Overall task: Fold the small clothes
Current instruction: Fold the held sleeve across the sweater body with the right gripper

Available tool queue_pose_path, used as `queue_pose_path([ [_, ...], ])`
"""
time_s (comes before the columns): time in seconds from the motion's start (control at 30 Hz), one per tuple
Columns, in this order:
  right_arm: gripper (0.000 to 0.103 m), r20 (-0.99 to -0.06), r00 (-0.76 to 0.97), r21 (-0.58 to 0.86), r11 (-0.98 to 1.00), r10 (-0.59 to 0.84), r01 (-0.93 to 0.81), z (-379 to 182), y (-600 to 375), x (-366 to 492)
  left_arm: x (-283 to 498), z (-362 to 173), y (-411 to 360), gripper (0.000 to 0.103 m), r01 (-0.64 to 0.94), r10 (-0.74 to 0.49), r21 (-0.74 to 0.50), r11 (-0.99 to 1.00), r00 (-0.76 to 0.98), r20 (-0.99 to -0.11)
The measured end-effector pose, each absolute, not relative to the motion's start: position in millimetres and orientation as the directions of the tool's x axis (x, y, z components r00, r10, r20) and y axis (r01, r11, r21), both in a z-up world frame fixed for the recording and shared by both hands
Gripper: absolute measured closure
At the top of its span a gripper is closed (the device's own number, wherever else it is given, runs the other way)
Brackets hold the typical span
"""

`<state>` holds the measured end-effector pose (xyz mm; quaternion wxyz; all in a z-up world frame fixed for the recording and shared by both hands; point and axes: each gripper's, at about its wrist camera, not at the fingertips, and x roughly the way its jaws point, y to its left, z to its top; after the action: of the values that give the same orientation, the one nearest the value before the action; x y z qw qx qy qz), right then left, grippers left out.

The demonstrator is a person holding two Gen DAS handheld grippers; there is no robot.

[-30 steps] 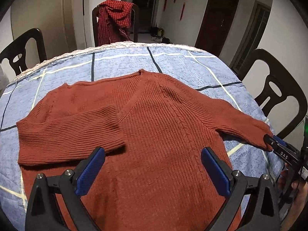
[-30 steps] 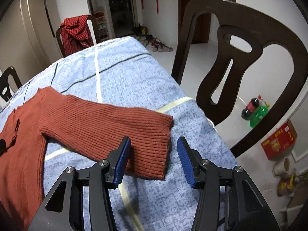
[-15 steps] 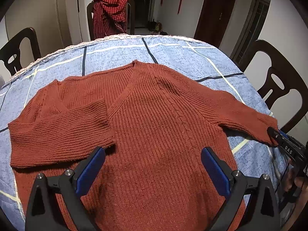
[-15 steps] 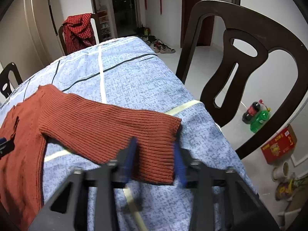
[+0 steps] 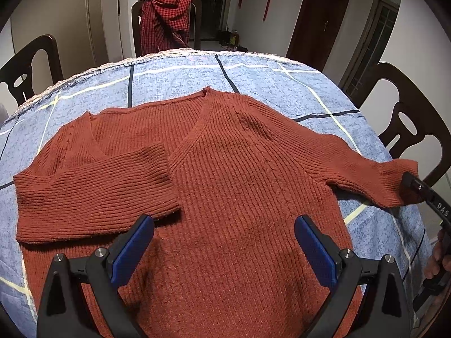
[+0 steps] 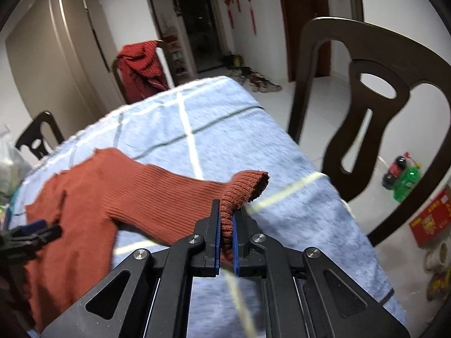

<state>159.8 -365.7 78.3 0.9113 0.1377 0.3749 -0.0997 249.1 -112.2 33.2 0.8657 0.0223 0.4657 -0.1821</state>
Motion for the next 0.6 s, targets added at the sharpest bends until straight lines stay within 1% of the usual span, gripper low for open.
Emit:
queue_pose_path([
  [0.2, 0.097, -0.683, 0.73, 0.235, 0.952, 0.018, 0.197, 91.8, -346.2, 172.9, 248.9, 35.2, -107.4, 0.002, 0.332, -0.291, -0.128, 0.934, 0.504, -0.813],
  [0.6, 0.097, -0.644, 0.738, 0.287, 0.958, 0.199, -0.008, 107.2, -282.0, 217.8, 254.7, 34.3, -81.9, 0.002, 0.285, -0.272, -0.137, 0.949, 0.514, -0.813],
])
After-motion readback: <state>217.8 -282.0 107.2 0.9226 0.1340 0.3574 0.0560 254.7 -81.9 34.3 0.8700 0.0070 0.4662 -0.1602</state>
